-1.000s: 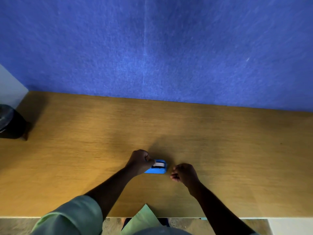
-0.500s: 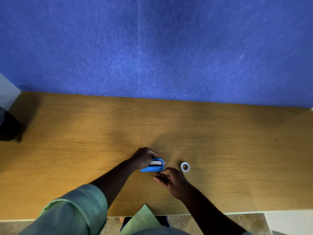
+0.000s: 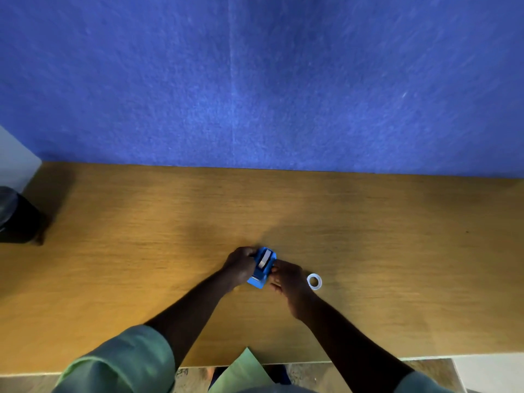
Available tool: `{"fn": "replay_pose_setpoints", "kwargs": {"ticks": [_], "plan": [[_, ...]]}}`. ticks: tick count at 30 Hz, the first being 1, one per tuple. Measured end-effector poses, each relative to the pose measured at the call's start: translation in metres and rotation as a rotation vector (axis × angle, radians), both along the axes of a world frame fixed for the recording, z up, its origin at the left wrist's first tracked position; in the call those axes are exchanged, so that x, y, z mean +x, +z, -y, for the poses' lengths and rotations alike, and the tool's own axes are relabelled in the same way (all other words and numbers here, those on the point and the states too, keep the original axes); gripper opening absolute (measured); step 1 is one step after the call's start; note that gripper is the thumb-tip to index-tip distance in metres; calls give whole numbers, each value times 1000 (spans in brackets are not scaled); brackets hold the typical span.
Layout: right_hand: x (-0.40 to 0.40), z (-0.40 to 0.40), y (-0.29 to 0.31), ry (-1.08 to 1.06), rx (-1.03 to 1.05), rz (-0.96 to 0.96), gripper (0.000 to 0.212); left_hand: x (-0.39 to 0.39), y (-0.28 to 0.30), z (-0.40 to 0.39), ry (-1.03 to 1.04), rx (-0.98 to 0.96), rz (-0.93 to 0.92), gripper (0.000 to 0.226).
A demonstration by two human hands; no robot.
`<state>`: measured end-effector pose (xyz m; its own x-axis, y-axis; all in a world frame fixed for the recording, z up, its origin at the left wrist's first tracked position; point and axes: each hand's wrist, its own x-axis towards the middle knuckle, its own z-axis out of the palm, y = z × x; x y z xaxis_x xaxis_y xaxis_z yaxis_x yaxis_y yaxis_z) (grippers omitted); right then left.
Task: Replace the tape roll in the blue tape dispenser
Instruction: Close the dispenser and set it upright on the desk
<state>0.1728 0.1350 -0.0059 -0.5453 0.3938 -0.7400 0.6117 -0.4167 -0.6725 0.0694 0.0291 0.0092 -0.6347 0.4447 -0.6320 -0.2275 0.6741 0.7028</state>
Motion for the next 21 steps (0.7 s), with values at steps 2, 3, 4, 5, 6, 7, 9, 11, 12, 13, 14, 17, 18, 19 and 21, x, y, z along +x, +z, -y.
{"fn": "replay_pose_setpoints", "kwargs": {"ticks": [2,3,4,5,6,7,9,11,12,13,14,17,18,19,21], "plan": [[-7,-5,3,45,43,-31,45,0,-1,1,95,75,51,36],[-11,-7,4,78,59,-53,45,0,-2,2,149,123,84,34],[-15,-8,6,115,81,-74,43,0,-3,1,209,165,119,33],[-18,-9,7,146,109,-90,44,0,-4,1,266,197,149,32],[-21,-10,7,163,141,-95,45,0,-6,1,313,217,169,31],[-23,-10,7,170,168,-95,46,-1,-8,2,348,230,178,27],[-26,-9,4,186,209,-95,43,0,-11,2,391,246,189,24],[-27,-6,3,214,245,-93,36,2,-14,2,431,251,204,23],[-27,-5,2,225,256,-84,34,3,-15,2,443,242,205,22],[-27,-4,2,229,261,-73,34,4,-16,3,450,235,204,21],[-26,-3,1,231,260,-64,35,6,-17,3,448,226,202,21],[-24,-3,1,241,263,-50,36,8,-20,5,426,205,199,22],[-23,-3,1,244,268,-54,36,8,-20,6,416,201,193,21],[-22,-3,2,248,276,-62,36,8,-22,7,408,198,184,20],[-22,-4,2,263,301,-76,37,7,-22,7,393,182,148,14]]}}
